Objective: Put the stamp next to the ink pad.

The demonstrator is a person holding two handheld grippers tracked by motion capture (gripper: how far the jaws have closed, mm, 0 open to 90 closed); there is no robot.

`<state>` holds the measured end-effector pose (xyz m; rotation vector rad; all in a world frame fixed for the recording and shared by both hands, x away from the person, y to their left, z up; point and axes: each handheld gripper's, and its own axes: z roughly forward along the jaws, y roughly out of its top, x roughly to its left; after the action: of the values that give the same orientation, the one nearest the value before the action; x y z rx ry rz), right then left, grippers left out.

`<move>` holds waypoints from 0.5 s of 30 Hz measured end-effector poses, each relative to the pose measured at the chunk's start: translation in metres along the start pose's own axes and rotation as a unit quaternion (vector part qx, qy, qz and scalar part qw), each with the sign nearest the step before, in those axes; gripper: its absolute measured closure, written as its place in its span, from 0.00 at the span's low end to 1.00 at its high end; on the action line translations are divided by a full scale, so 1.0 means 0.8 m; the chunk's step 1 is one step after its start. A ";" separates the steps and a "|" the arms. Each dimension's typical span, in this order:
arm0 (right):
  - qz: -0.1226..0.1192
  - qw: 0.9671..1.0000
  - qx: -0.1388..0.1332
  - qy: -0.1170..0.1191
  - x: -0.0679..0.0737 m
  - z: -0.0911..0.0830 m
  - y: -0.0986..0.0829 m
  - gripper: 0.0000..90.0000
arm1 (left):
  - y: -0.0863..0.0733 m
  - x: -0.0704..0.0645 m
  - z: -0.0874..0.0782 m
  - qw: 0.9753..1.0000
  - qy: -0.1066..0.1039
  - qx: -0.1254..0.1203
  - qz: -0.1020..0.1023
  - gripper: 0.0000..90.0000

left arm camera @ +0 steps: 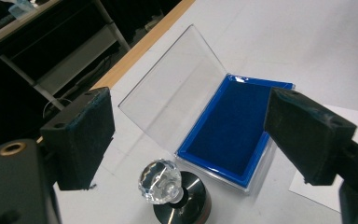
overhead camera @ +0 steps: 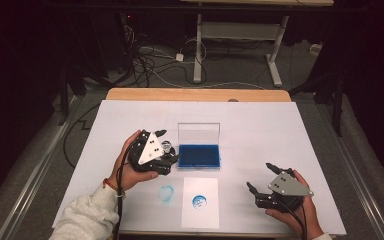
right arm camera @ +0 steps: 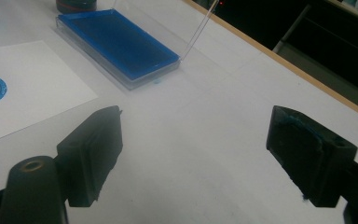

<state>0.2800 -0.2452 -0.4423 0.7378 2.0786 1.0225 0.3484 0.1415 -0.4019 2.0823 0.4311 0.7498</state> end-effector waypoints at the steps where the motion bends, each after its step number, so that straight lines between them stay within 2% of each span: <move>1: -0.001 1.000 0.000 0.000 0.000 0.000 0.000 0.21 | 0.000 -0.001 -0.001 1.000 0.001 -0.002 0.000 0.18; 4: -0.001 1.000 -0.001 0.000 0.001 -0.001 0.001 0.21 | -0.002 -0.005 -0.004 1.000 0.006 -0.003 0.008 0.18; 8: -0.003 1.000 -0.001 0.002 0.002 -0.001 0.001 0.22 | -0.006 -0.011 -0.009 1.000 0.000 -0.015 0.017 0.18; 11: -0.004 1.000 0.000 0.003 0.002 0.000 0.001 0.22 | -0.009 -0.014 -0.012 1.000 -0.002 -0.024 0.014 0.18; 15: -0.003 1.000 0.000 0.005 0.002 0.000 0.001 0.22 | -0.015 -0.020 -0.014 1.000 0.006 -0.018 0.018 0.18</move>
<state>0.2789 -0.2438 -0.4424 0.7278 2.0874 1.0244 0.3286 0.1465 -0.4123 2.0581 0.3858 0.7867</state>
